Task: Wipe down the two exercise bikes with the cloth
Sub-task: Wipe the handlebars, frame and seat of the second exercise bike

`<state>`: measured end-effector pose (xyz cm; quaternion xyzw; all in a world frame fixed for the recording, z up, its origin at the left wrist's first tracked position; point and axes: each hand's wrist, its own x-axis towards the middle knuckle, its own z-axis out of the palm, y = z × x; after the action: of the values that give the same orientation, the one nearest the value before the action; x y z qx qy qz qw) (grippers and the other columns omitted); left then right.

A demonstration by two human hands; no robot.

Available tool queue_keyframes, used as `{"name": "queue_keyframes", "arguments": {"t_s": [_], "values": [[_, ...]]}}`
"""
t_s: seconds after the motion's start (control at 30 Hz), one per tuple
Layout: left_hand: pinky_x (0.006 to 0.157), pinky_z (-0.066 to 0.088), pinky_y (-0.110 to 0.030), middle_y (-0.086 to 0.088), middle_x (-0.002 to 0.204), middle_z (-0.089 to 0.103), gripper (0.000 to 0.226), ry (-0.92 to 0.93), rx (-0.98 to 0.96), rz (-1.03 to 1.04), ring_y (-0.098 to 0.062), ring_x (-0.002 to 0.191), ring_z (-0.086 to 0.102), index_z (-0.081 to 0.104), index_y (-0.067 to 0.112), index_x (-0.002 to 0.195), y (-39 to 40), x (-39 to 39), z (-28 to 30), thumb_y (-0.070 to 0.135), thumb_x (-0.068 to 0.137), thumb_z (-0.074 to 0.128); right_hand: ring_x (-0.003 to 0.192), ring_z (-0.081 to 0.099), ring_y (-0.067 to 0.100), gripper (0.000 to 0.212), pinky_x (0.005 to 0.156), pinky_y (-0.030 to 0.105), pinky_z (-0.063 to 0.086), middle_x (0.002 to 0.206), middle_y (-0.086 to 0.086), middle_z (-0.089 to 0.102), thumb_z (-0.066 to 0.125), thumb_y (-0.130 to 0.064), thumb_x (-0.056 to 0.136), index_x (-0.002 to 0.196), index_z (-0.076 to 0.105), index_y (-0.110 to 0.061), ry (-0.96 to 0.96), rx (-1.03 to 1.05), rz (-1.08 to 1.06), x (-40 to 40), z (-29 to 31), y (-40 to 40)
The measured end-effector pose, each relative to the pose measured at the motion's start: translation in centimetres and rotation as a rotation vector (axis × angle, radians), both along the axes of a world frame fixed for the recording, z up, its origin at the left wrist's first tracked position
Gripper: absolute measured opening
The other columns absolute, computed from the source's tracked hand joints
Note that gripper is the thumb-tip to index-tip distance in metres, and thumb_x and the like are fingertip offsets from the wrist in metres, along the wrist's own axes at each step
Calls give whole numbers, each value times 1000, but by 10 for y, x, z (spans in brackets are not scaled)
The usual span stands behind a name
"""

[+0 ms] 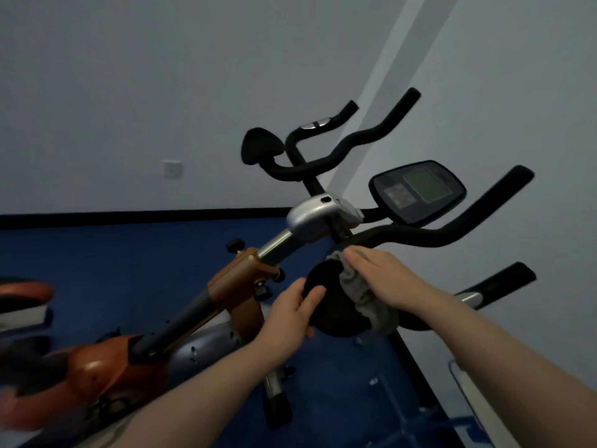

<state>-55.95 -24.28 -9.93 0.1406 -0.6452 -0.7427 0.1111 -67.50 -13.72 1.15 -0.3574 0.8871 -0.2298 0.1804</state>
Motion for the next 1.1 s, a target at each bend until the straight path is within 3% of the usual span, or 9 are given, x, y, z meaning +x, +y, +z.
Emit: {"name": "queue_keyframes", "arguments": {"t_s": [0.1, 0.17, 0.37, 0.5, 0.57, 0.7, 0.8, 0.87, 1.1], "values": [[53, 45, -31, -7, 76, 58, 24, -5, -18, 19, -20, 59, 55, 56, 10, 100, 5, 0, -1, 32, 101, 45, 90, 59, 18, 34, 78, 37, 45, 93, -3, 66, 35, -43, 102, 80, 56, -27, 234, 194, 151, 8, -4, -32], [51, 44, -30, -9, 73, 55, 23, -17, -46, 27, -19, 57, 53, 55, 10, 95, 5, 0, -1, 29, 102, 44, 84, 57, 18, 36, 72, 36, 42, 85, -6, 63, 34, -43, 101, 73, 52, -28, 319, 207, 212, 16, -8, -45], [54, 44, -27, -4, 66, 53, 24, 4, -103, -53, -15, 55, 52, 52, 14, 91, -4, 2, -2, 33, 102, 42, 83, 60, 14, 33, 81, 40, 47, 81, -6, 63, 37, -42, 102, 75, 52, -30, 58, -2, 95, 1, -12, -11], [54, 45, -27, -5, 70, 52, 22, 5, -119, -27, -14, 57, 52, 52, 17, 92, 0, 1, -5, 33, 103, 41, 76, 58, 21, 38, 65, 35, 41, 74, -3, 61, 33, -40, 101, 70, 50, -25, 362, 124, 78, 12, -15, -35], [53, 44, -26, -3, 69, 50, 22, 13, -119, -27, -11, 56, 50, 52, 17, 92, 0, 2, -4, 32, 103, 40, 74, 57, 18, 38, 62, 33, 38, 75, -6, 60, 31, -43, 101, 75, 51, -25, 437, 81, 48, 18, -21, -34], [53, 42, -26, 0, 65, 47, 23, 16, -111, -64, -10, 54, 47, 51, 22, 84, -6, 3, -2, 33, 102, 42, 83, 54, 15, 25, 71, 35, 41, 89, -10, 56, 24, -47, 103, 98, 47, -37, 250, -17, 3, 18, -26, -2], [53, 41, -26, -3, 66, 47, 24, 9, -114, -77, -13, 56, 47, 50, 20, 84, -6, 3, -2, 34, 102, 42, 91, 58, 27, 33, 76, 38, 43, 86, 0, 57, 21, -46, 103, 95, 47, -29, 245, 58, -72, 13, -24, -8], [54, 41, -27, -5, 68, 47, 26, -3, -107, -66, -13, 56, 48, 48, 15, 85, -5, 2, -2, 35, 101, 42, 98, 59, 30, 39, 77, 37, 41, 96, 7, 62, 20, -45, 104, 90, 49, -25, 273, 75, -155, 14, -23, -22], [58, 41, -32, -3, 67, 48, 26, -19, -95, -97, -15, 59, 49, 50, 16, 84, -8, 2, -1, 34, 101, 43, 82, 47, 20, 29, 71, 35, 34, 90, -1, 51, 20, -42, 105, 105, 42, -24, 157, -8, -348, 40, -33, 10]]}}
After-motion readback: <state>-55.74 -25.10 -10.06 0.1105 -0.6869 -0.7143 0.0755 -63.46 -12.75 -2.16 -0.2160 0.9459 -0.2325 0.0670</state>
